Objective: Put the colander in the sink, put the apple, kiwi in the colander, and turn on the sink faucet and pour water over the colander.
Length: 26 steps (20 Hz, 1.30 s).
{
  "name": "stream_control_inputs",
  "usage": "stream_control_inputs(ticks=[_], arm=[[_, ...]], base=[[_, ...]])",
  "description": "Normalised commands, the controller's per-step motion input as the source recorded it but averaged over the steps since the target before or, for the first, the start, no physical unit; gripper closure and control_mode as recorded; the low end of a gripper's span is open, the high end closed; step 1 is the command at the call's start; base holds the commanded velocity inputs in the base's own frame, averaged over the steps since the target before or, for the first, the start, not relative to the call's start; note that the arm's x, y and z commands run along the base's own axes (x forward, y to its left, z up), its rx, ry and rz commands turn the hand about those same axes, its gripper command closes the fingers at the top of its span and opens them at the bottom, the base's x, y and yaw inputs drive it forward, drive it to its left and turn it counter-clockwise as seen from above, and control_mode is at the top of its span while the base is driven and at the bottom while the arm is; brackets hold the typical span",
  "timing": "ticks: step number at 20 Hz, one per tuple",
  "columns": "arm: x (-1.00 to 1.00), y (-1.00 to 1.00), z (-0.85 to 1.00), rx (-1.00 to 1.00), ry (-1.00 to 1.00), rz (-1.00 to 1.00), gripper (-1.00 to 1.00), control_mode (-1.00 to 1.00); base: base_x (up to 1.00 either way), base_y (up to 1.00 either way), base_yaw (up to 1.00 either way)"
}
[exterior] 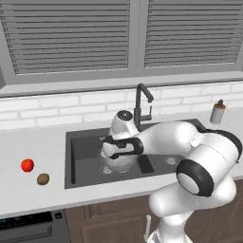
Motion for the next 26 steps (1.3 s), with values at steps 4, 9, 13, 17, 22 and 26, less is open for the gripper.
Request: stream_control_inputs(ticks=[4, 9, 13, 17, 22, 26], arm=[[-0.08, 0.00, 0.81, -0.10, 0.10, 0.24, -1.00, -1.00], [-0.33, 0.22, 0.21, -0.11, 0.03, 0.36, -1.00, -1.00], [-0.45, 0.42, 0.00, -0.02, -0.01, 0.29, -1.00, -1.00], [-0.56, 0.39, 0.00, 0.06, 0.00, 0.06, -1.00, -1.00], [-0.31, 0.50, 0.00, 0.02, 0.02, 0.00, -1.00, -1.00], [-0.02, 0.82, 0.03, 0.00, 0.14, 0.00, -1.00, -1.00]], base=[[0.00, 0.00, 0.00], [0.00, 0.00, 0.00], [0.00, 0.00, 0.00], [0.00, 0.00, 0.00], [0.00, 0.00, 0.00], [0.00, 0.00, 0.00]])
